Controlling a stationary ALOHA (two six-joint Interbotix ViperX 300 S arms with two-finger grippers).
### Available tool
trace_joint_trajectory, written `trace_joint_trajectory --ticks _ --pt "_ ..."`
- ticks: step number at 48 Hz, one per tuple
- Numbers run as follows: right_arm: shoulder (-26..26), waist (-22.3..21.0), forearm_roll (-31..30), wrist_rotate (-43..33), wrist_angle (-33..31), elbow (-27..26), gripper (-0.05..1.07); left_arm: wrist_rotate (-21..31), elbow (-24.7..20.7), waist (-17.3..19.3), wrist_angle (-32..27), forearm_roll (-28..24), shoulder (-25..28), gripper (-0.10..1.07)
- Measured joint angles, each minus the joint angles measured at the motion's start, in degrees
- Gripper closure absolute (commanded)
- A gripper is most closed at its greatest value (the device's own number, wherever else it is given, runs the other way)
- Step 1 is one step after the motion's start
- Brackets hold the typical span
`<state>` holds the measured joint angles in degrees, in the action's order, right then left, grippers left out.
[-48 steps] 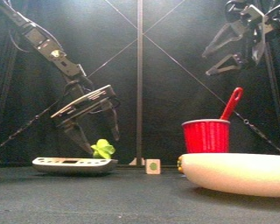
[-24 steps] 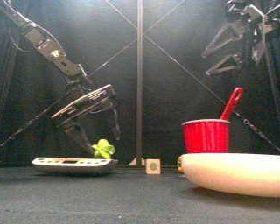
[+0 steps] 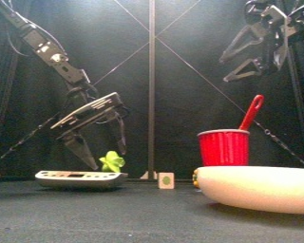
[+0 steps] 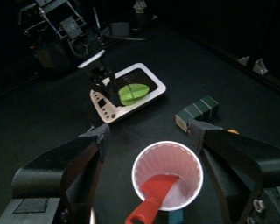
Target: Place starfruit on stove
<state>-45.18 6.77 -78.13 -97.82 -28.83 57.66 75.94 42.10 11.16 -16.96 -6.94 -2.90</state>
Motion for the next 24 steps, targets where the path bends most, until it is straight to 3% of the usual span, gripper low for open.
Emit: trace_joint_trajectory --ticks 24 --pt "0.0 0.0 0.1 -0.1 0.0 0.0 0.02 0.1 5.0 -0.6 1.8 -1.1 -4.4 0.01"
